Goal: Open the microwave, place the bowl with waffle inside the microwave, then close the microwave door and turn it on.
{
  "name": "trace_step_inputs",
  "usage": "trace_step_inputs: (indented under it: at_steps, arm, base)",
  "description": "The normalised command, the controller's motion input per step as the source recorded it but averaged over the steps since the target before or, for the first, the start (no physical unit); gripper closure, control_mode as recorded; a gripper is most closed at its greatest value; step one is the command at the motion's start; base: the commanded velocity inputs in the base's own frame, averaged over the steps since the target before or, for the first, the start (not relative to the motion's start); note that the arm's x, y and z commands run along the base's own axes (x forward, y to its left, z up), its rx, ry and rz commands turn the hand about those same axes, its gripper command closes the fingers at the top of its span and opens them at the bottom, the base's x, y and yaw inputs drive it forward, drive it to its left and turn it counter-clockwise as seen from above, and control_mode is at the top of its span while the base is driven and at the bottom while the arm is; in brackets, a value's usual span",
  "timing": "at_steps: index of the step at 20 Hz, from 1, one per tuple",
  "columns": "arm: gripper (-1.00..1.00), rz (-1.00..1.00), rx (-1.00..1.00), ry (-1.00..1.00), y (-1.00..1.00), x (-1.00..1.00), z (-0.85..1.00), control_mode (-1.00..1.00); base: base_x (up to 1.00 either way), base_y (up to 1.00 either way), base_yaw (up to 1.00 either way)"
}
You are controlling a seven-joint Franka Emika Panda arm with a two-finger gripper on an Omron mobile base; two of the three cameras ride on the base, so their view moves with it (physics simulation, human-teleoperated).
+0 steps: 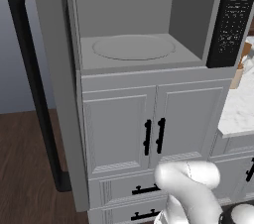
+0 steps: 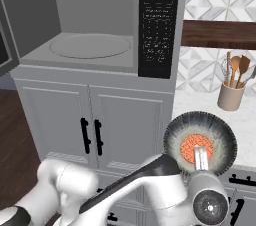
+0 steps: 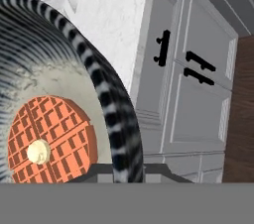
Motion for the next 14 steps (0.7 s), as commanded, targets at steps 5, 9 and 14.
trace_step_inputs:
  at_steps: [5,9,14]
  arm:
    - [1.0,0.07,-0.08,-0.03,0.96,-0.65,0.55,-1.0]
    - [1.0,0.09,-0.08,0.0,0.97,-0.52,0.61,-1.0]
    - [1.0,0.15,-0.08,0.04,1.0,-0.33,0.63,-1.0]
  base:
    - [0.0,0.0,0.0]
    - [0.0,0.0,0.0]
    - [0.0,0.0,0.0]
